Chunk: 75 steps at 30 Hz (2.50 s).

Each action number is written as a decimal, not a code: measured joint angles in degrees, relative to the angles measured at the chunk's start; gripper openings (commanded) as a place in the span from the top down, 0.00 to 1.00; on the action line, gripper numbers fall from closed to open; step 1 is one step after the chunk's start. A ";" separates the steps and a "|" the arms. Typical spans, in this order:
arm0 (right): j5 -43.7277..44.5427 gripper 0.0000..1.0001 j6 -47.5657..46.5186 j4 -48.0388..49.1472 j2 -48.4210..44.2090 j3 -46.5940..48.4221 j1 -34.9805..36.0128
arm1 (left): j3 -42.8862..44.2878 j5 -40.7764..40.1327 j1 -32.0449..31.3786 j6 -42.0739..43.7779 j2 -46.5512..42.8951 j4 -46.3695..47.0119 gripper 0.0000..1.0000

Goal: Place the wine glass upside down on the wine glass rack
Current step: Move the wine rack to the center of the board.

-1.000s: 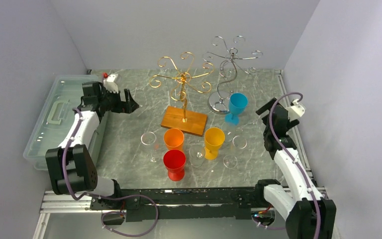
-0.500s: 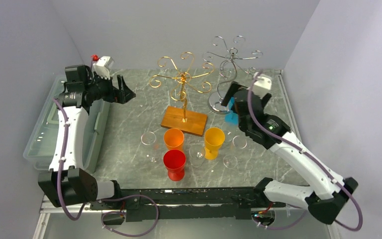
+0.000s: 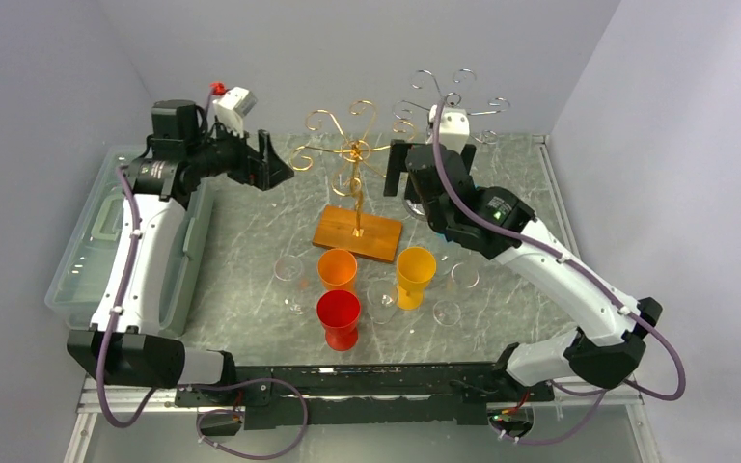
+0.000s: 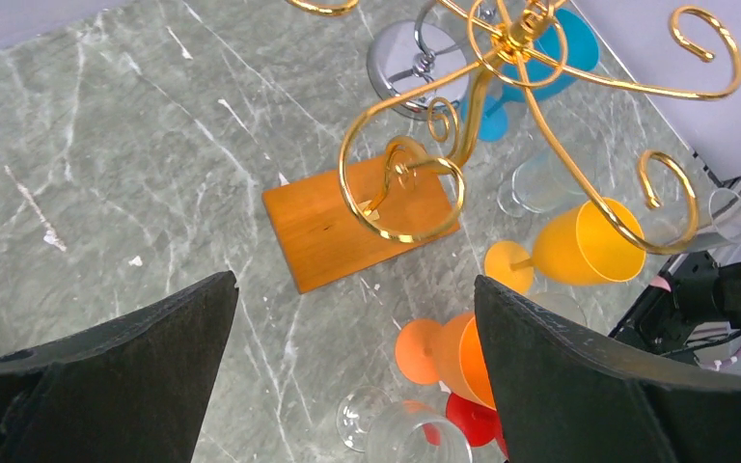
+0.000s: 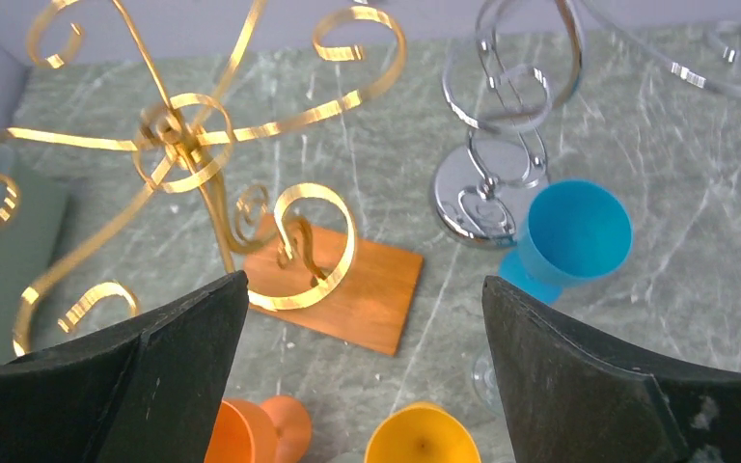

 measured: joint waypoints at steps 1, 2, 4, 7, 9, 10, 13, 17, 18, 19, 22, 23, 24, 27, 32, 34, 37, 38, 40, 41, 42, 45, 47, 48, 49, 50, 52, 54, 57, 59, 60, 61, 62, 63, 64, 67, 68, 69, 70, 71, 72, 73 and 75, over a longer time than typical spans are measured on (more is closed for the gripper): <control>-0.37 0.08 -0.52 -0.52 0.61 1.88 0.00 | 0.22 -0.44 -0.92 0.22 0.39 -0.04 0.01; -0.76 0.08 -1.09 -1.14 1.40 4.31 0.00 | 0.57 -0.96 -1.86 0.50 0.92 -0.28 0.01; -1.55 0.09 -1.92 -1.66 2.75 8.28 0.00 | 1.38 -1.66 -2.97 1.01 1.95 -0.83 0.01; -2.47 0.09 -2.86 -2.54 4.20 12.33 0.00 | 2.08 -2.56 -4.20 1.44 2.95 -0.90 0.01; -3.08 0.10 -3.34 -3.26 4.87 13.29 0.00 | 2.10 -3.19 -5.16 1.51 3.04 -0.87 0.01; -3.30 0.11 -3.52 -3.50 5.14 13.31 0.00 | 2.10 -3.32 -5.62 1.49 3.04 -0.83 0.03; -4.04 0.16 -4.11 -4.39 6.34 13.29 -0.04 | 2.08 -3.54 -6.73 1.31 3.04 0.04 0.15; -5.95 0.23 -4.83 -4.52 7.78 13.27 -0.70 | 2.03 -2.97 -7.43 0.85 3.61 2.05 0.26; -6.47 0.24 -5.01 -4.50 8.09 13.25 -1.01 | 2.03 -2.78 -7.43 0.72 3.85 2.45 0.27; -7.04 0.24 -5.14 -4.50 8.31 13.20 -1.29 | 2.03 -2.60 -7.56 0.72 4.28 2.89 0.28; -8.35 0.24 -5.44 -4.42 8.70 12.90 -2.14 | 2.03 -2.21 -7.76 -0.42 5.46 3.67 0.32; -8.87 0.24 -5.53 -4.44 8.72 12.68 -2.43 | 2.03 -1.86 -7.82 -0.85 5.77 3.91 0.34; -9.35 0.24 -5.60 -4.37 8.72 12.41 -2.69 | 2.03 -1.40 -7.87 -1.29 6.05 4.11 0.37; -10.86 0.27 -5.62 -4.02 8.72 11.41 -3.45 | 2.03 -0.42 -8.09 -2.78 6.60 5.18 0.53; -12.79 0.30 -5.62 -3.61 8.92 9.62 -3.93 | 2.03 0.07 -8.07 -5.35 6.80 6.10 0.66; -13.49 0.31 -5.62 -3.48 9.31 9.57 -3.93 | 2.03 0.07 -8.07 -6.05 6.80 6.19 0.72; -13.81 0.32 -5.68 -3.19 10.29 9.57 -3.93 | 2.03 -0.68 -8.04 -6.29 6.80 5.90 0.74; -13.99 0.33 -5.68 -2.97 10.75 9.57 -4.02 | 2.03 -1.11 -8.07 -6.32 6.78 5.75 0.75; -13.94 0.34 -5.79 -2.67 11.30 9.64 -4.09 | 2.03 -2.03 -8.13 -6.32 6.58 5.62 0.76; -13.94 0.34 -5.90 -2.58 11.43 9.77 -4.11 | 2.03 -2.45 -8.20 -6.32 6.45 5.38 0.77; -14.08 0.35 -6.10 -2.60 11.65 10.14 -4.15 | 2.03 -3.26 -8.31 -6.32 6.21 5.16 0.77; -14.78 0.36 -6.69 -2.60 12.96 11.56 -4.20 | 2.03 -6.03 -8.44 -6.01 5.22 3.91 0.77; -15.37 0.37 -6.80 -2.21 14.40 12.68 -4.22 | 2.27 -7.87 -8.35 -5.79 4.83 3.04 0.77; -15.82 0.38 -6.93 -2.01 15.10 13.35 -4.20 | 2.67 -8.90 -8.22 -5.55 4.74 2.49 0.78; -16.04 0.39 -7.02 -1.95 15.76 14.01 -4.20 | 3.10 -9.66 -8.13 -5.31 4.74 1.86 0.78; -16.33 0.39 -7.15 -1.99 16.39 14.73 -4.13 | 3.50 -10.45 -8.07 -4.98 4.74 1.36 0.78; -16.59 0.39 -7.19 -2.23 17.62 16.13 -4.00 | 4.42 -12.35 -7.93 -4.57 4.74 0.07 0.76; -16.61 0.39 -7.21 -2.40 19.04 17.73 -3.69 | 5.05 -14.01 -7.72 -4.44 4.74 -0.98 0.75; -16.26 0.37 -7.32 -2.38 19.98 18.73 -3.26 | 5.27 -15.54 -7.52 -4.13 4.74 -1.36 0.64; -16.09 0.30 -7.30 -2.38 19.98 18.73 -3.15 | 5.27 -16.02 -7.56 -3.45 4.74 -1.31 0.47; -15.87 0.25 -7.30 -2.38 19.98 18.73 -3.04 | 5.27 -16.20 -7.63 -3.26 4.68 -1.29 0.38; -15.58 0.21 -7.19 -2.38 19.96 18.71 -2.95 | 5.27 -16.28 -7.65 -3.23 4.63 -1.31 0.32; -15.15 0.17 -7.13 -2.29 19.89 18.58 -2.80 | 5.27 -16.26 -7.74 -3.08 4.61 -1.31 0.26; -15.02 0.14 -7.08 -2.29 19.71 18.25 -2.60 | 5.35 -16.55 -7.82 -2.64 4.52 -1.05 0.12; -14.86 0.13 -7.06 -2.34 19.47 17.86 -2.38 | 5.70 -16.68 -7.98 -2.12 4.52 -0.90 0.04; -14.47 0.07 -7.15 -3.32 18.16 17.27 -1.77 | 7.91 -16.59 -8.20 -1.01 4.52 -0.98 0.01; -14.27 0.07 -7.13 -3.80 17.40 17.27 -1.62 | 9.11 -16.50 -8.26 -0.74 4.52 -1.27 0.01; -14.05 0.07 -7.10 -4.28 16.35 17.18 -1.46 | 10.19 -16.39 -8.28 -0.44 4.46 -1.51 0.01; -13.66 0.07 -7.06 -4.57 15.04 16.87 -1.44 | 11.13 -16.35 -8.28 -0.22 4.35 -2.01 0.01; -13.40 0.09 -6.88 -4.74 13.42 16.24 -1.44 | 11.96 -16.33 -8.28 0.00 4.13 -2.51 0.01; -13.22 0.12 -6.62 -5.01 11.82 15.47 -1.44 | 12.59 -16.35 -8.28 0.15 3.85 -2.97 0.01; -13.05 0.14 -6.23 -5.51 9.86 14.45 -1.44 | 13.18 -16.37 -8.28 0.33 3.56 -3.78 0.01; -12.48 0.18 -5.16 -6.99 6.12 12.35 -1.03 | 14.32 -16.46 -8.28 0.72 2.73 -5.84 0.01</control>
